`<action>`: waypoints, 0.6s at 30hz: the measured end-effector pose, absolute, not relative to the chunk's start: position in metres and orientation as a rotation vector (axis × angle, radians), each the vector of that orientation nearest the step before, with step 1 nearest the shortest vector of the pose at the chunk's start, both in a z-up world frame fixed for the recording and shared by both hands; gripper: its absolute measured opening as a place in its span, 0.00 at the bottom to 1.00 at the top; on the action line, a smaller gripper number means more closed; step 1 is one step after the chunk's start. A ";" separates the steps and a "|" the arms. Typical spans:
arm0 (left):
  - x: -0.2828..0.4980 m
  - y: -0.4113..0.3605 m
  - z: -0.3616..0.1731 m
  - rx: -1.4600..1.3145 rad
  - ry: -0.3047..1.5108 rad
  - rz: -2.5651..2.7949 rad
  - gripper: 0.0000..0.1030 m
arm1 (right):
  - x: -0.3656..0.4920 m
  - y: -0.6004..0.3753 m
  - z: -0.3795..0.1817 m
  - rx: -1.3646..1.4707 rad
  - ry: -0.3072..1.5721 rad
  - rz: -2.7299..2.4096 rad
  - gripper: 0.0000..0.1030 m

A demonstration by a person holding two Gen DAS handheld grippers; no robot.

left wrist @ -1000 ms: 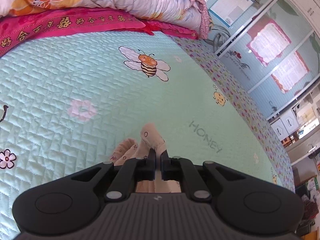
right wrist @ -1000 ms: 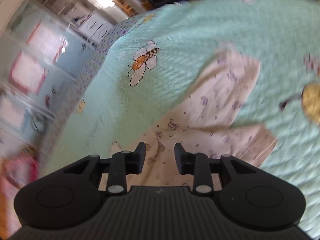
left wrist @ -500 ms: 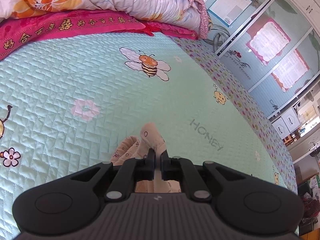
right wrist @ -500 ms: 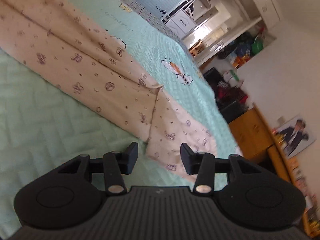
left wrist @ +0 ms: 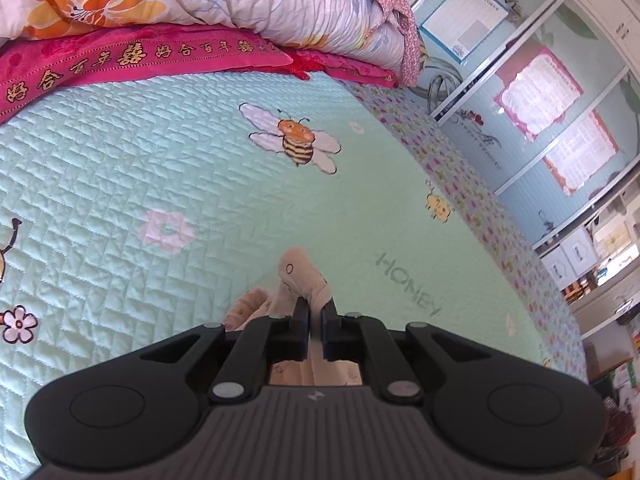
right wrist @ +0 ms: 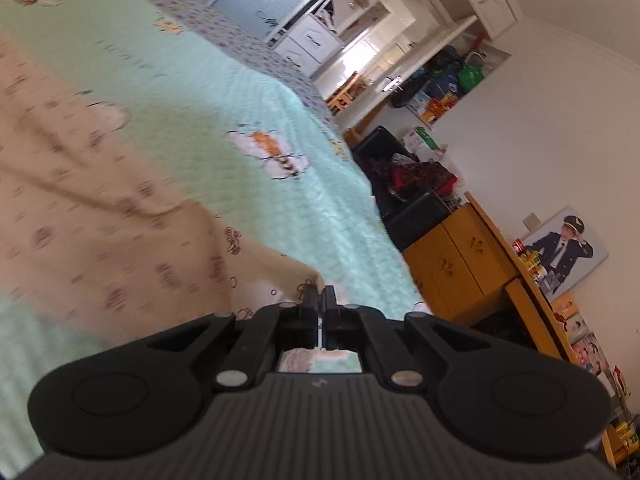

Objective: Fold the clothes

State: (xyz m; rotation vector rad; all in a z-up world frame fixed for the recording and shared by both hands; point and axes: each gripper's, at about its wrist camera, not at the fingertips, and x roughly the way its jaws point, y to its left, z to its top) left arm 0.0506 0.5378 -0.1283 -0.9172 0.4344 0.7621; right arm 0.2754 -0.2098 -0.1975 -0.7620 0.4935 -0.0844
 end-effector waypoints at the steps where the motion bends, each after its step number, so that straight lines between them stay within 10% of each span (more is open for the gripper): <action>1: 0.052 0.540 -0.127 -0.928 0.431 0.762 0.04 | 0.286 -0.215 -0.193 -0.753 0.499 -0.096 0.02; 18: 0.083 0.575 -0.132 -1.063 0.384 0.785 0.04 | 0.372 -0.271 -0.206 -0.491 0.681 -0.092 0.02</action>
